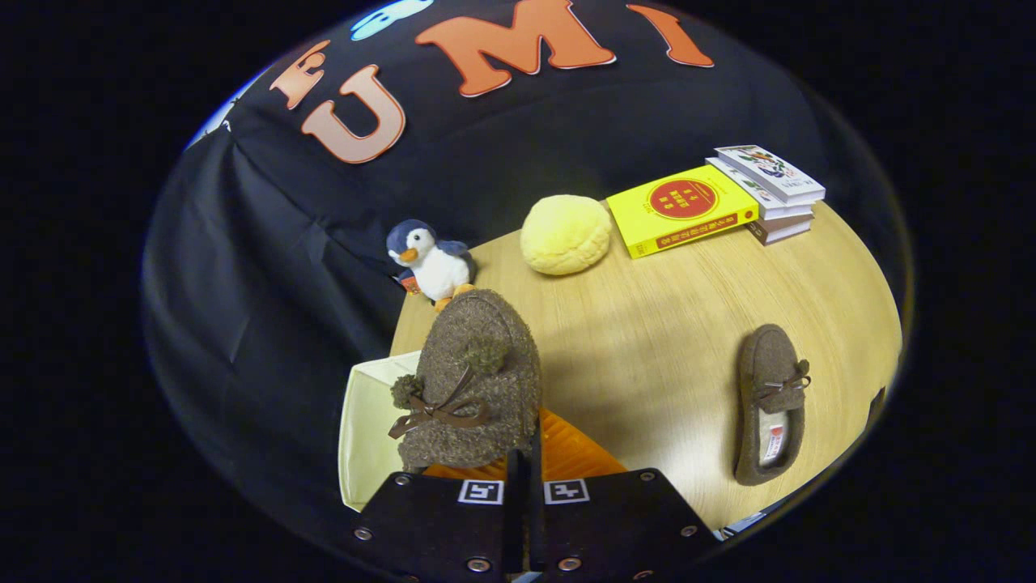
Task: Open the storage box then place both shoes into the box .Put the left shoe in first, then the right shoe, with the right side of both shoes facing outward in a uniform manner.
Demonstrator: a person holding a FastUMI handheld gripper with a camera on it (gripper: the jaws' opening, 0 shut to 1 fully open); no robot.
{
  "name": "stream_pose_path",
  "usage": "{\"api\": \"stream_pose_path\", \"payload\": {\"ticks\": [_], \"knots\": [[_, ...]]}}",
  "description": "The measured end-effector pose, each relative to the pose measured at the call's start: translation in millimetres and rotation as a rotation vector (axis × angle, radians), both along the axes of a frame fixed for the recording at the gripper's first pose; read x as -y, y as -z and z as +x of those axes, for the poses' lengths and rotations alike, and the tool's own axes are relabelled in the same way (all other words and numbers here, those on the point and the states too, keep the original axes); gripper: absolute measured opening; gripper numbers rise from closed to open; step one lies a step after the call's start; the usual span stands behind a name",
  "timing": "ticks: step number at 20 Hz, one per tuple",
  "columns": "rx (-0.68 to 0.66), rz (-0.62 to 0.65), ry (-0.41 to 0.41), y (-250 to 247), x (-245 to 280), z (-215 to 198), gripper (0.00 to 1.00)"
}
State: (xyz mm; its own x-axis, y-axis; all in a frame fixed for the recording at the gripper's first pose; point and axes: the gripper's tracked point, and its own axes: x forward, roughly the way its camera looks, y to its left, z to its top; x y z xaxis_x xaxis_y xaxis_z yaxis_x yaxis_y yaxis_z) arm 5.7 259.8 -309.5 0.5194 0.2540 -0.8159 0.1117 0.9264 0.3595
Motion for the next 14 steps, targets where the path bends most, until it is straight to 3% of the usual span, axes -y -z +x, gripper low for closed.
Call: {"api": "stream_pose_path", "payload": {"ticks": [6,14], "knots": [[0.001,0.039,-0.076,-8,-76,6,0.04],[-0.088,0.005,-0.11,38,-146,-2,0.04]]}}
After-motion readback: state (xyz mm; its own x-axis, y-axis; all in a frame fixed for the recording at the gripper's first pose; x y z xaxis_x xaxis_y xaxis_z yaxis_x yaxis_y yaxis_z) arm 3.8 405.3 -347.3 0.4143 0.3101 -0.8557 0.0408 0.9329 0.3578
